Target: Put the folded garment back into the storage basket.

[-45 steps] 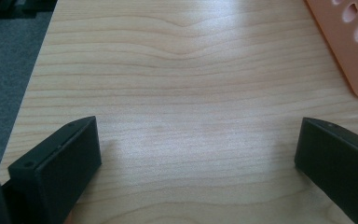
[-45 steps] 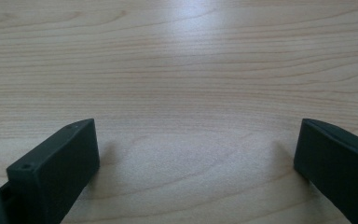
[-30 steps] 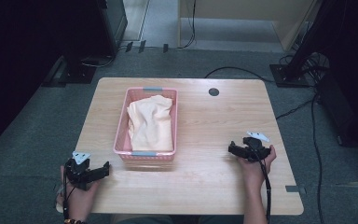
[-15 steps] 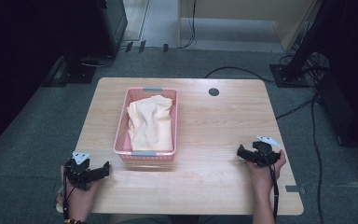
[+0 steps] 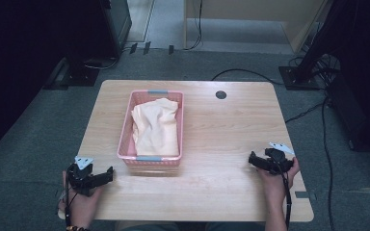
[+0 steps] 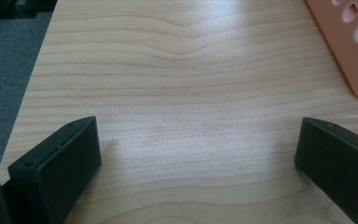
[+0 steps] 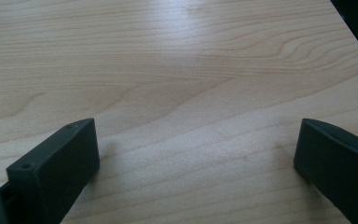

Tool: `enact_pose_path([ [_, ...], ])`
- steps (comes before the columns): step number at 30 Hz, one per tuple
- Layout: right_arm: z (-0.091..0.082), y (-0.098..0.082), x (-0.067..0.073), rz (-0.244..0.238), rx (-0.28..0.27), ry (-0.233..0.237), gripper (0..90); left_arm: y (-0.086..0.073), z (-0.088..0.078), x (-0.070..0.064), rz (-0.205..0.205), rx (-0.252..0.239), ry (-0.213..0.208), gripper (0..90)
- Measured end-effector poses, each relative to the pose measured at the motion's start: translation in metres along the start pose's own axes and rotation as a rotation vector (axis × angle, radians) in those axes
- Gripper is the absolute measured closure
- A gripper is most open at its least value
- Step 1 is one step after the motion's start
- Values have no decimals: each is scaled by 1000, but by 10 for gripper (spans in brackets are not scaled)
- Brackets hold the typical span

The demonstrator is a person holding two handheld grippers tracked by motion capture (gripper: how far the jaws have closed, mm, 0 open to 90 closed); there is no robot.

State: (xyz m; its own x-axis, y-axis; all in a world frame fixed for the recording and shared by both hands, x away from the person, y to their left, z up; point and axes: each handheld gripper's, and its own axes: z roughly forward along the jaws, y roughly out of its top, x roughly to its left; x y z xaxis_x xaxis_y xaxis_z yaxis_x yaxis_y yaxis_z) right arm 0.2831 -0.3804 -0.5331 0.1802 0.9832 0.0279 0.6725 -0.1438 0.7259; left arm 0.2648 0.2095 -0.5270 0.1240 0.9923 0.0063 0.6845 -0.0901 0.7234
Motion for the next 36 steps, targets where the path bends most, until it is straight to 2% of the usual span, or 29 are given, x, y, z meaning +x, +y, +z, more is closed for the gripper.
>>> enact_pose_path([
  [10,-4,-4,-8,1,0,-2,0,0,0,0,0,0,0,3],
  [22,-14,-13,-36,15,-1,-17,0,0,0,0,0,0,0,3],
  [36,-25,-23,-47,1,0,-4,0,0,0,0,0,0,0,3],
])
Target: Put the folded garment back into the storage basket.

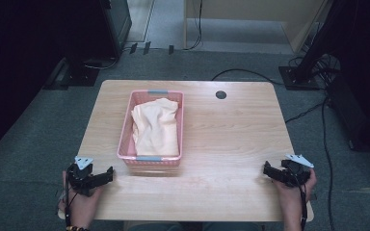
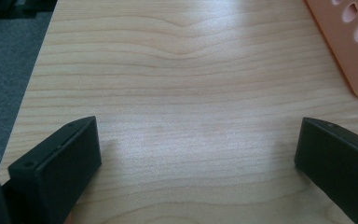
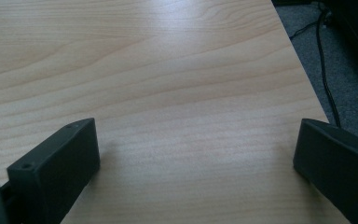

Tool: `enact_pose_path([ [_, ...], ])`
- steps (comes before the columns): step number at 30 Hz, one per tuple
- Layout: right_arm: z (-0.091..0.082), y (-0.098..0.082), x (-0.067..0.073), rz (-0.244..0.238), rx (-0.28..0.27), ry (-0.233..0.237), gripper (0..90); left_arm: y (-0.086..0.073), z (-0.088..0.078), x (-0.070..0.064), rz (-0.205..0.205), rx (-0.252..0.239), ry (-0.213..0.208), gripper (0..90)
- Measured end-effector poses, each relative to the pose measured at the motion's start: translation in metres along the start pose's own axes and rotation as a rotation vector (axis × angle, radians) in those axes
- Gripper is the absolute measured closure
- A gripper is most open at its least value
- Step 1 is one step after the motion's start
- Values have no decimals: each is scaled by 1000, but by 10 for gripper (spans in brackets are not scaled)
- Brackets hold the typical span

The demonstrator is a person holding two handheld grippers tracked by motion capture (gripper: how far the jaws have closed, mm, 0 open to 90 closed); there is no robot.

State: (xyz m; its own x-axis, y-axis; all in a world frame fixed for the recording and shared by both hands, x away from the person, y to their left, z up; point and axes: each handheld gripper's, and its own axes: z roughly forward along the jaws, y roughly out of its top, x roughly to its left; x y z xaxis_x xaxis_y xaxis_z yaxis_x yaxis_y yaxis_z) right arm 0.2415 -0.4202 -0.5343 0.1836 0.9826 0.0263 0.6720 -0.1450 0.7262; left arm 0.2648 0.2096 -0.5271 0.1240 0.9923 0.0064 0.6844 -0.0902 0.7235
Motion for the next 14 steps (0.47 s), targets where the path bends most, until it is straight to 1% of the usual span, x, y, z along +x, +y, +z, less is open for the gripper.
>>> enact_pose_path([
  [14,-12,-11,-10,-7,1,9,0,0,0,0,0,0,0,3],
])
